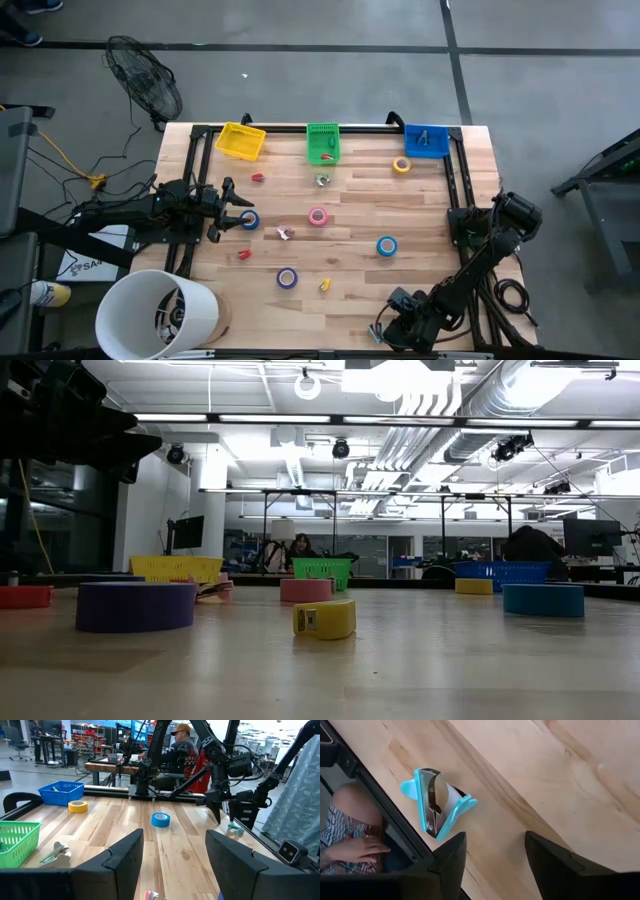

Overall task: Pick and place Stapler, Stapler remover, tape
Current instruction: Put the light blue staple remover into the blue basket

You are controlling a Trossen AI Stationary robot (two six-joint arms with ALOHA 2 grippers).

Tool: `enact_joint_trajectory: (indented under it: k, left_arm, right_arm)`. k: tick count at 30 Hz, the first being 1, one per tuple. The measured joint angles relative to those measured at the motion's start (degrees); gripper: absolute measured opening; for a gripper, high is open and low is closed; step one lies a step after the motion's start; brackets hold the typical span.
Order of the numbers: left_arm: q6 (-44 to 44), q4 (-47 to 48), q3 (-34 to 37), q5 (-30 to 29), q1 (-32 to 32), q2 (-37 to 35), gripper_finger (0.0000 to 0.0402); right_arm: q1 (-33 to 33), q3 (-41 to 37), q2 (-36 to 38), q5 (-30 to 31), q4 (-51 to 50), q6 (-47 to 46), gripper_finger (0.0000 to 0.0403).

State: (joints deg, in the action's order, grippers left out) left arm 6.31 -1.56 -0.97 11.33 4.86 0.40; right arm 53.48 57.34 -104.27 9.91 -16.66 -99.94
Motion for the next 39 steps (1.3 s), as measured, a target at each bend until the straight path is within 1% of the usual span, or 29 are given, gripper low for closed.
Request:
enact_joint_trajectory:
  k: [7,16,23,27,34,39]
  left_arm:
    - [0.00,0.00,0.01,0.00,0.00,0.00,0.0211]
    - [0.00,0.00,0.00,0.00,-0.02,0.00,0.0211]
    - [0.00,0.00,0.00,0.00,0.00,0.00,0.0211]
    - [0.00,0.00,0.01,0.00,-0.02,0.00,0.0211]
    - [0.00,0.00,0.02,0.00,-0.01,0.00,0.0211]
    - [0.00,0.00,0.01,0.00,-0.01,0.00,0.0211]
  right_arm:
    - [0.56,0.00,-0.04,-3.30,1.71,0.21,0.0201]
    - [0.55,-0.09,-0.17,-4.54,5.93,1.84,0.0202]
    - [-0.24,-0.07,-0.15,-3.96,2.90,2.51,0.0203]
    - [-0.22,-0.02,-0.13,-3.61,2.79,2.55,0.0219]
    - [-0.24,-0.07,-0.11,-2.83,6.23,4.45,0.0269]
    - [-0.27,-0.07,-0.11,-1.76,7.91,4.87,0.0275]
